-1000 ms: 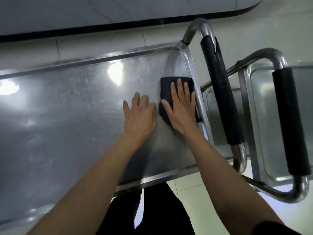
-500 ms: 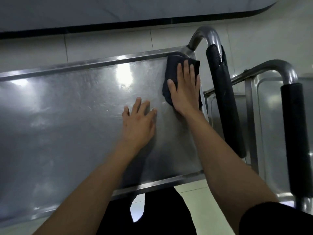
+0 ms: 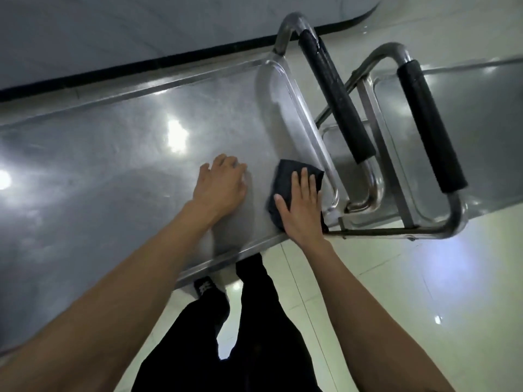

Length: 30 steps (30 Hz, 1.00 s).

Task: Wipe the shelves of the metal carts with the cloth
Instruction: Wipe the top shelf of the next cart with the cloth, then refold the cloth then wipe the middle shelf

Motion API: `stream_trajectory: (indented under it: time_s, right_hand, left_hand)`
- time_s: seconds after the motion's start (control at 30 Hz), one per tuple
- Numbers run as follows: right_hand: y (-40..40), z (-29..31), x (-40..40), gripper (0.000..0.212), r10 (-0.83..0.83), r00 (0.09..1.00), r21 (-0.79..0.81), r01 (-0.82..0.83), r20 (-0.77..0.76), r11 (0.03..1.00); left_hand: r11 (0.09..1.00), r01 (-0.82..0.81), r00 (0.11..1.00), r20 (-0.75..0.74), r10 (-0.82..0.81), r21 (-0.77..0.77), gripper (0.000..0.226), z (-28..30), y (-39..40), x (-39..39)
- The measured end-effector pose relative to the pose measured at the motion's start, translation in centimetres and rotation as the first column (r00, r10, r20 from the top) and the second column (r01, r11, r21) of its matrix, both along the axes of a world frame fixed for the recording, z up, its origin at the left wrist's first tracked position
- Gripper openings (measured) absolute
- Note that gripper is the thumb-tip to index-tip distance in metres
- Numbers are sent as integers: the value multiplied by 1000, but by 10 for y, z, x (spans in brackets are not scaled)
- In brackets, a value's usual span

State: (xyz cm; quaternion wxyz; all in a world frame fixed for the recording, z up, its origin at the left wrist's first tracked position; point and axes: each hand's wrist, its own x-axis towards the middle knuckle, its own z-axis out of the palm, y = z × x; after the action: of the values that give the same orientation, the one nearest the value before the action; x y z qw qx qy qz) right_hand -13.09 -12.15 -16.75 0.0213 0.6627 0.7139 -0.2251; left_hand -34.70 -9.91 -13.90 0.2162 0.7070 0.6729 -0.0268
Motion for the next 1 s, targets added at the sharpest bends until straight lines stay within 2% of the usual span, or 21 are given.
stream_trajectory:
  time_s: [0.13, 0.33, 0.47, 0.53, 0.63, 0.7, 0.87, 0.93, 1.0]
  right_hand:
    - [-31, 2, -21, 89, 47, 998, -22, -46, 35, 999]
    - [-63, 7, -33, 82, 209, 975, -11, -209, 75, 978]
    - [-76, 9, -30, 79, 72, 997, 11, -73, 27, 997]
    - [-81, 9, -31, 78, 2, 1000, -28, -3, -22, 1000]
    - [-81, 10, -33, 75, 0, 999, -39, -2, -49, 999]
    - [-78, 11, -32, 73, 60, 995, -32, -63, -81, 998]
    - [-67, 14, -21, 70, 336, 934, -3, -339, -122, 941]
    - [-63, 14, -19, 69, 382, 913, -1, -386, -144, 922]
    - [-63, 13, -16, 69, 361, 918, 25, -362, -162, 932]
  left_hand:
    - [999, -6, 1000, 28, 7, -31, 46, 7, -50, -4]
    - [992, -116, 992, 41, 118, -44, 46, 18, -102, -12]
    - [976, -210, 977, 36, 212, -51, 45, 22, -135, -13]
    - [968, -238, 969, 42, 242, -78, 45, 22, -150, -7]
    - [957, -268, 959, 58, 276, -113, 45, 19, -169, 2]
    - [948, -293, 950, 73, 303, -123, 45, 18, -179, 6]
    - [932, -350, 927, 105, 359, -89, 46, 14, -187, 5]
    - [924, -376, 916, 121, 383, -72, 47, 13, -181, 0]
    - [920, -389, 908, 150, 392, -53, 47, 12, -171, -3]
